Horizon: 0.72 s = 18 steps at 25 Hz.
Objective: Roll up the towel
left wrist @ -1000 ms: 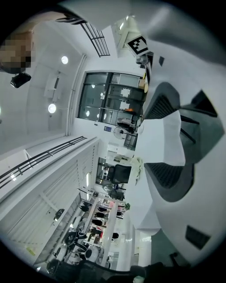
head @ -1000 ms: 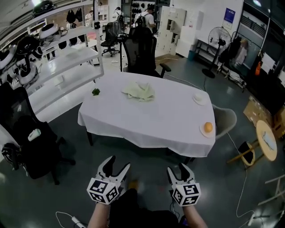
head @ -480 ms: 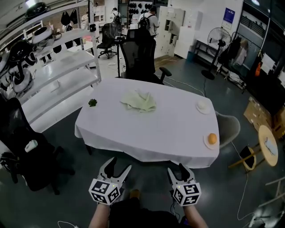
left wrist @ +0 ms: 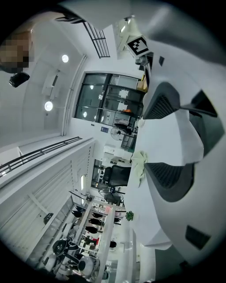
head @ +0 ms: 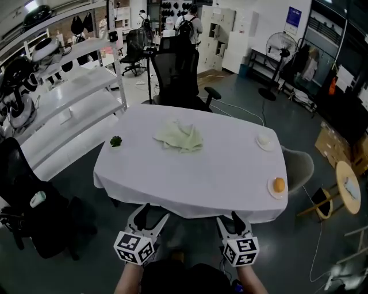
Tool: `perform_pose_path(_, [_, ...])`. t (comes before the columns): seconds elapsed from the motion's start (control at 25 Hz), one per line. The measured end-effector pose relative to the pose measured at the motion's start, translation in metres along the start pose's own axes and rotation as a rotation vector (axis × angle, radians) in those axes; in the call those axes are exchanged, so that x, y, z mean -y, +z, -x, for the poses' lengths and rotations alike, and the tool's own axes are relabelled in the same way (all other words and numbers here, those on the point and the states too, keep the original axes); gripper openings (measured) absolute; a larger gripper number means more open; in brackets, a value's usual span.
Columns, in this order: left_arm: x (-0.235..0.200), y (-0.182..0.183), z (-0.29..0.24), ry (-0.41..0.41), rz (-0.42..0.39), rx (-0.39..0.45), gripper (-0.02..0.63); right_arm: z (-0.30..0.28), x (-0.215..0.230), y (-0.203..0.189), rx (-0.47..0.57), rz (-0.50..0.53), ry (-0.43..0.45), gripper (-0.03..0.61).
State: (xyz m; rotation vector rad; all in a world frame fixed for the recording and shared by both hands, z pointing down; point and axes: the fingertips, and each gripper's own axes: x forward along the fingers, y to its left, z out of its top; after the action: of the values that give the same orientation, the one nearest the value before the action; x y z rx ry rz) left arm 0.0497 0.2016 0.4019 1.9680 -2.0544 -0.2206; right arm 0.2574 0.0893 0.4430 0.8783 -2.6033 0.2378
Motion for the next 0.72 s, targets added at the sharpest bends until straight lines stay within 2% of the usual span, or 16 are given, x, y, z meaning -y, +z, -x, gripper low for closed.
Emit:
perform_pose_path(0.44, [-0.003, -0.028, 0.006, -0.004, 0.035, -0.061, 0.324, 0.003, -0.002, -0.03, -0.067, -0.017, -0.013, 0.23])
perform_pose_path(0.72, [-0.012, -0.026, -0.006, 0.006, 0.036, -0.07, 0.324, -0.014, -0.002, -0.024, -0.066, -0.025, 0.004, 0.232])
